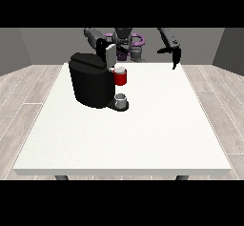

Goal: Insert the coffee pod into the coffee machine and close the lid

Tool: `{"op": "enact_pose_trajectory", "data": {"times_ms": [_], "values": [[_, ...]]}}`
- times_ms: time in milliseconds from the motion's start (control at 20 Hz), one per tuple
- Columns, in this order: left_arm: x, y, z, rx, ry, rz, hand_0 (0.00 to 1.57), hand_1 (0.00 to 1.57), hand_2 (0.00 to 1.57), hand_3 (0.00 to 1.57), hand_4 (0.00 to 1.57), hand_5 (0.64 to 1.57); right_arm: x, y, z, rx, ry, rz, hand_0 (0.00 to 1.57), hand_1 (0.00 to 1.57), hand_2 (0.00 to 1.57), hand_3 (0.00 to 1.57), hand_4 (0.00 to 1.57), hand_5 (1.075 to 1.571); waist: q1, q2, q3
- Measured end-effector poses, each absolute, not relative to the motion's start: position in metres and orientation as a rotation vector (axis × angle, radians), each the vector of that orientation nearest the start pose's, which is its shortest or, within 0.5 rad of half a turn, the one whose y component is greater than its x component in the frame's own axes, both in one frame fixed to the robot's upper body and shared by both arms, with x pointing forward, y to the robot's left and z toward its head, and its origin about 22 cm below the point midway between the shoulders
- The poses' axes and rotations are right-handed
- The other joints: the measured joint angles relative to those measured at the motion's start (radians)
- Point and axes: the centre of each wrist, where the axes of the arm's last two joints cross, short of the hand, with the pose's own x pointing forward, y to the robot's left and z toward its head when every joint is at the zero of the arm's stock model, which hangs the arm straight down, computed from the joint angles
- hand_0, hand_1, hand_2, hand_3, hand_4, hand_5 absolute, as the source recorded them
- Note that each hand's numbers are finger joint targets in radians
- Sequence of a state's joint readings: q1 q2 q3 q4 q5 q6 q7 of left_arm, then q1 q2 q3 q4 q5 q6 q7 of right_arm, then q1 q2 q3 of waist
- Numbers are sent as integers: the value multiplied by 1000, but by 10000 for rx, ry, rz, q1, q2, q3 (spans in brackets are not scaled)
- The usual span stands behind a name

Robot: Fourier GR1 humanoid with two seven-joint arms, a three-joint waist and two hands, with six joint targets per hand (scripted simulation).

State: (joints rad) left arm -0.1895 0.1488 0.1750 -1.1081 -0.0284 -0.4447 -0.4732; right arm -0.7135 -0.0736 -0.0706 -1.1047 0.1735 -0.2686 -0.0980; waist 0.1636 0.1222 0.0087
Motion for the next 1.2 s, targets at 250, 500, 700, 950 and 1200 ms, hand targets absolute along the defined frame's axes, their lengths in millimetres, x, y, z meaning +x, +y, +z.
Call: {"op": "enact_pose_trajectory", "data": {"times_ms": [250, 500, 700, 950, 1200], "values": [[286, 295, -47, -2833, -17421, -2695, 0, 0, 0, 0, 343, 1571, 389, -166, 118, -2995, -18748, 804, 0, 0, 0, 0, 444, 1571, 207, 220, 74], [295, 283, -43, -3206, -17399, -3068, 0, 0, 0, 0, 372, 1571, 388, -168, 139, -3399, -18439, 575, 0, 0, 0, 0, 384, 1571, 638, 443, 159], [302, 278, -37, -3320, -17439, -3195, 0, 0, 0, 0, 293, 1571, 387, -146, 157, -2955, -19552, 1905, 0, 0, 0, 0, 440, 1571, 1007, 549, 47], [299, 284, -42, -3299, -17548, -2966, 0, 0, 0, 0, 366, 1571, 378, -110, 148, -2004, -20348, 3772, 0, 0, 0, 0, 487, 1571, 982, 520, -54], [287, 282, -55, -3351, -17389, -2888, 0, 0, 0, 0, 168, 1571, 362, -89, 115, -753, -20535, 5323, 0, 0, 0, 0, 514, 1571, 924, 332, -77]]}}
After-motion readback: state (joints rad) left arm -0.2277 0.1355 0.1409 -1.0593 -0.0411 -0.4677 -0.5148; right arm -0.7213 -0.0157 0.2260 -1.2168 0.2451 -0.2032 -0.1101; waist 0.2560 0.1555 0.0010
